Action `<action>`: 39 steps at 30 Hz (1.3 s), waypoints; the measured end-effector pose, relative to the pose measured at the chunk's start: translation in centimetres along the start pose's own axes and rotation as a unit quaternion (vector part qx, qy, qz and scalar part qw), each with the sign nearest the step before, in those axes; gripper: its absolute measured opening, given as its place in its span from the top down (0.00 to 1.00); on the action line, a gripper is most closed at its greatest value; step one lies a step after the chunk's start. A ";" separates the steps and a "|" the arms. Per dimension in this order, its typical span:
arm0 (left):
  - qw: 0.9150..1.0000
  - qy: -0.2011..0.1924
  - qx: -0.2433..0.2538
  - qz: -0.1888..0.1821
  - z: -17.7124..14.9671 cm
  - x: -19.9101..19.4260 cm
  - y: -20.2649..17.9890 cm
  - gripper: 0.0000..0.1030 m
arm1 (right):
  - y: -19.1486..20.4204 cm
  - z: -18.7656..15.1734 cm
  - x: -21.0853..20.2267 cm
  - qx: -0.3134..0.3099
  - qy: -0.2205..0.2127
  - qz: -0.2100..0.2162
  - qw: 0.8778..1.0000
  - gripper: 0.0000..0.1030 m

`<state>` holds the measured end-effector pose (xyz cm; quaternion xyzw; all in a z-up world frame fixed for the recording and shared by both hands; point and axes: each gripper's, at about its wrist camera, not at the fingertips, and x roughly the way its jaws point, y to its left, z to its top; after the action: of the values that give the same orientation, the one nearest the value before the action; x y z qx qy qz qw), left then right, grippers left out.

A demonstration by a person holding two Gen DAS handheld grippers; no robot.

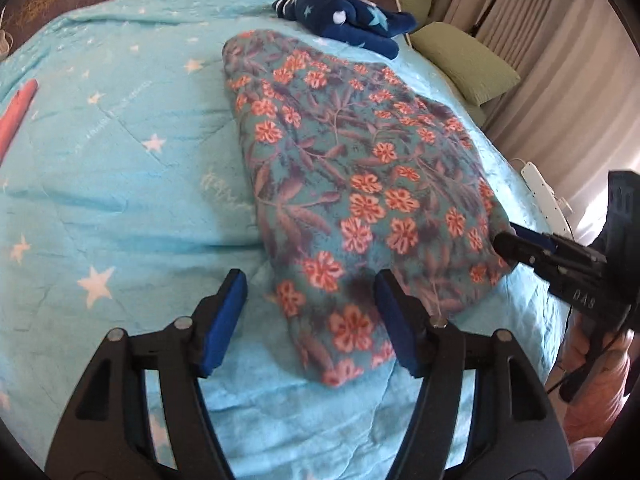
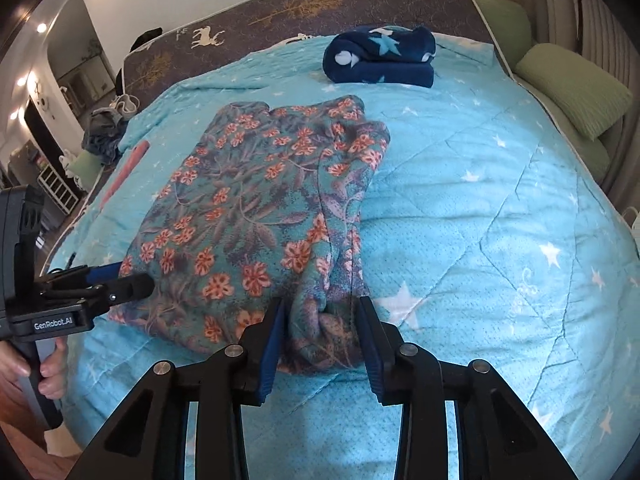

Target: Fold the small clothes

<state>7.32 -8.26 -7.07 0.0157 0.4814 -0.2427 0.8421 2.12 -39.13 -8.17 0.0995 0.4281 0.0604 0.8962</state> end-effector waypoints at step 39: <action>0.995 0.018 -0.069 -0.065 6.4 3.7 4.9 0.33 | -6.0 8.2 7.4 0.110 0.050 0.174 0.977 0.33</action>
<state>16.05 -7.07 -7.71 -0.0696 0.5124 -0.2631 0.8145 13.31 -44.54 -10.12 0.2672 0.4521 0.1730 0.8332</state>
